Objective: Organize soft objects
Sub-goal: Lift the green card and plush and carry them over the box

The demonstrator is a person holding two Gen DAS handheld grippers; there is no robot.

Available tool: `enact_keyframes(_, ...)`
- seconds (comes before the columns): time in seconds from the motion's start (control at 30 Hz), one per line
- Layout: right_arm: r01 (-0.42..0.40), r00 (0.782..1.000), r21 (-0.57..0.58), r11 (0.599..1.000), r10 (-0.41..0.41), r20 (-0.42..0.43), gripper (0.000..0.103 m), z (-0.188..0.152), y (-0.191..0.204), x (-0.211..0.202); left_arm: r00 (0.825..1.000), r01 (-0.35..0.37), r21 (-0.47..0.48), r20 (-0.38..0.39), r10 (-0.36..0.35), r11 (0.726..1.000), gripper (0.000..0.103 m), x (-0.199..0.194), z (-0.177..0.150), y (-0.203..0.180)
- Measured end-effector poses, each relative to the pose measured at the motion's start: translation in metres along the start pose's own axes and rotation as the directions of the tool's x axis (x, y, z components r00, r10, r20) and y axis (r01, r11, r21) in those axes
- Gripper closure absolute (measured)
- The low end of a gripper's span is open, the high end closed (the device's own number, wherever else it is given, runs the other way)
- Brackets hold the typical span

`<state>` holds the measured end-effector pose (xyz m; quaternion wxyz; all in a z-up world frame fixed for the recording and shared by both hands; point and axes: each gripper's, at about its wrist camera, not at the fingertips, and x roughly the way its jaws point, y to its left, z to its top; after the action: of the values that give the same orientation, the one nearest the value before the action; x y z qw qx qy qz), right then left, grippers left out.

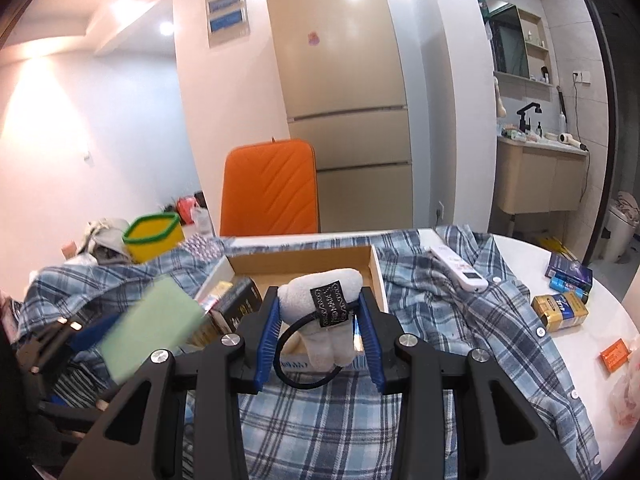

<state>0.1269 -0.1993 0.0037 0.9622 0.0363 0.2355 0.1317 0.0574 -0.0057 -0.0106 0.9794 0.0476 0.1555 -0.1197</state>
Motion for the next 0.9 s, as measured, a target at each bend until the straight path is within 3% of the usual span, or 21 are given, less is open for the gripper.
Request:
enact_keyframes(0.13, -0.023, 0.999, -0.005, 1.0, 0.024, 0.037, 0.064, 0.001, 0.003, -0.007, 0.995, -0.015, -0.055, 0.099, 0.021, 0.998, 0.034, -0.015, 0.004, 0.011)
enact_keyframes(0.47, -0.047, 0.998, -0.015, 0.999, 0.047, 0.032, 0.064, -0.001, 0.009, -0.005, 0.979, -0.041, -0.122, 0.195, 0.064, 0.992, 0.034, -0.037, 0.017, 0.021)
enact_keyframes(0.63, -0.011, 0.999, -0.025, 1.0, 0.012, 0.041, 0.064, -0.002, 0.008, -0.004, 0.965, -0.058, -0.141, 0.246, 0.092, 0.988, 0.034, -0.038, 0.034, 0.013)
enact_keyframes(0.77, 0.026, 0.999, -0.032, 0.999, -0.024, 0.042, 0.064, -0.001, 0.009, -0.005, 0.961, -0.032, -0.134, 0.268, 0.067, 0.991, 0.034, -0.03, 0.055, 0.008)
enact_keyframes(0.9, 0.066, 0.997, -0.036, 0.997, -0.064, 0.054, 0.064, 0.016, 0.01, -0.012, 0.945, -0.027, -0.129, 0.32, 0.068, 0.991, 0.034, -0.026, 0.081, 0.006)
